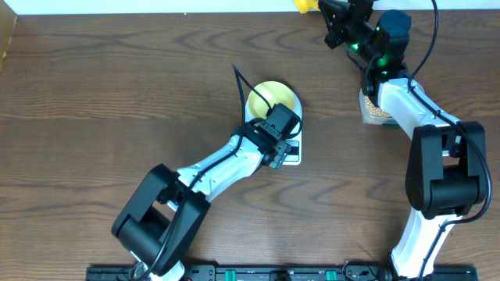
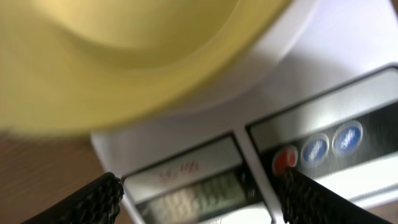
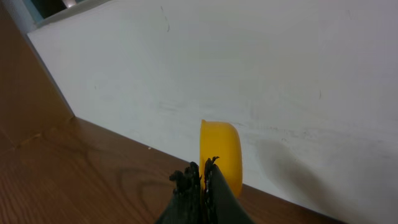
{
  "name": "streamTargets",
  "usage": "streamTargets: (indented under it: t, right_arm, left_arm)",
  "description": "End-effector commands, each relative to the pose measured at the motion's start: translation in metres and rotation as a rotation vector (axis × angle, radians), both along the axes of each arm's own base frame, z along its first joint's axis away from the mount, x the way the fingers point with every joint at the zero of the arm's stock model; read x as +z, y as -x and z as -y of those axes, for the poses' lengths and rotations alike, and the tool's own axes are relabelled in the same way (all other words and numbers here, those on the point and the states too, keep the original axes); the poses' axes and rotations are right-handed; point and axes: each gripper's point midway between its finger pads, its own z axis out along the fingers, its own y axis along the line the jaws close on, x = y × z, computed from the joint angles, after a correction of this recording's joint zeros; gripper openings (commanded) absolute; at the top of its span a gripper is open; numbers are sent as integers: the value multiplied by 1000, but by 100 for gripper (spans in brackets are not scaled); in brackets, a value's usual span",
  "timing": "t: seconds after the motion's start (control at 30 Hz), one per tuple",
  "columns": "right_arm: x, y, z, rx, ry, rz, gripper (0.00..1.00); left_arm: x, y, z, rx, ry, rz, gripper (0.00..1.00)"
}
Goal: Scoop item into bowl and weigh 50g on scale
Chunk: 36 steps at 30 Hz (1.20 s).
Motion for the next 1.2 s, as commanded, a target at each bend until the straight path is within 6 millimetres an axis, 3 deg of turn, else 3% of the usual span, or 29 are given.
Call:
streamTargets:
  t: [0.0,0.2,0.4,1.17]
  right_arm:
    - [5,-2,1,3,11,20,1]
    - [4,-2,1,3,11,17,1]
    - [3,-2,1,4,12,9,1]
    - [-8,-2,2,1,17,-38,1]
  left_arm:
    - [31,-3,-3,16,22,55,83]
    - [68,1,-5,14,72,109,82]
    - [84,12,-8,4,97,101,82]
    - [86,13,-11,6,92,102,82]
